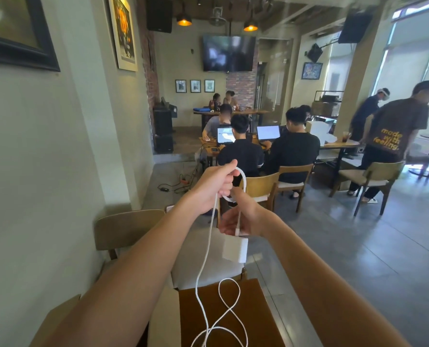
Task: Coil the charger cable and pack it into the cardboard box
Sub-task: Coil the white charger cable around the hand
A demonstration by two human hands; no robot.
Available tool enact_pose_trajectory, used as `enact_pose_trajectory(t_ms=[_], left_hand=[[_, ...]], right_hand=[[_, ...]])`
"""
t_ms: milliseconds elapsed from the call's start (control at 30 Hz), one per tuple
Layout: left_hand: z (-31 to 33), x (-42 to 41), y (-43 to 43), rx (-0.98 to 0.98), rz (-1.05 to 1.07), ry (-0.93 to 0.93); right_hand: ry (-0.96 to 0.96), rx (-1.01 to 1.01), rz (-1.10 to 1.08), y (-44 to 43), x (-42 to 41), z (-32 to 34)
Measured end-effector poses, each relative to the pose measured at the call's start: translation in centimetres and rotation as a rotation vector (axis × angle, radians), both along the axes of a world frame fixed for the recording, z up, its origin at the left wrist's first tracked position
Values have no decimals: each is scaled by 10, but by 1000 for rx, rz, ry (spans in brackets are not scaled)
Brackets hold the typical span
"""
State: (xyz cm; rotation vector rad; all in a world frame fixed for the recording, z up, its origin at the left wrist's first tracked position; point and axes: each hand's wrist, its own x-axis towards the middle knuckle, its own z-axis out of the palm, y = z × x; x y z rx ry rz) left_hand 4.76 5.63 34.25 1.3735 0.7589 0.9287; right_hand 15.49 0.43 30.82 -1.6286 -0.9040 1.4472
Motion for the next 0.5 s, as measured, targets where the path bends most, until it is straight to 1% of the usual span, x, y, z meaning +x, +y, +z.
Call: enact_pose_trajectory(t_ms=[67, 200, 267, 400, 467, 500], left_hand=[[-1, -3, 3, 40, -33, 5], [-5, -13, 5, 97, -186, 64], [-8, -14, 5, 121, -197, 68], [-3, -16, 12, 81, -114, -41], [1, -17, 17, 100, -114, 6], [2, -16, 20, 116, -114, 32]], right_hand=[[27, -24, 63, 3, 3, -2], [26, -21, 142, 12, 8, -14], [13, 82, 104, 14, 8, -22], [-8, 341, 5, 12, 5, -44], [-71, 435, -12, 12, 2, -55], [-109, 472, 13, 11, 0, -58]])
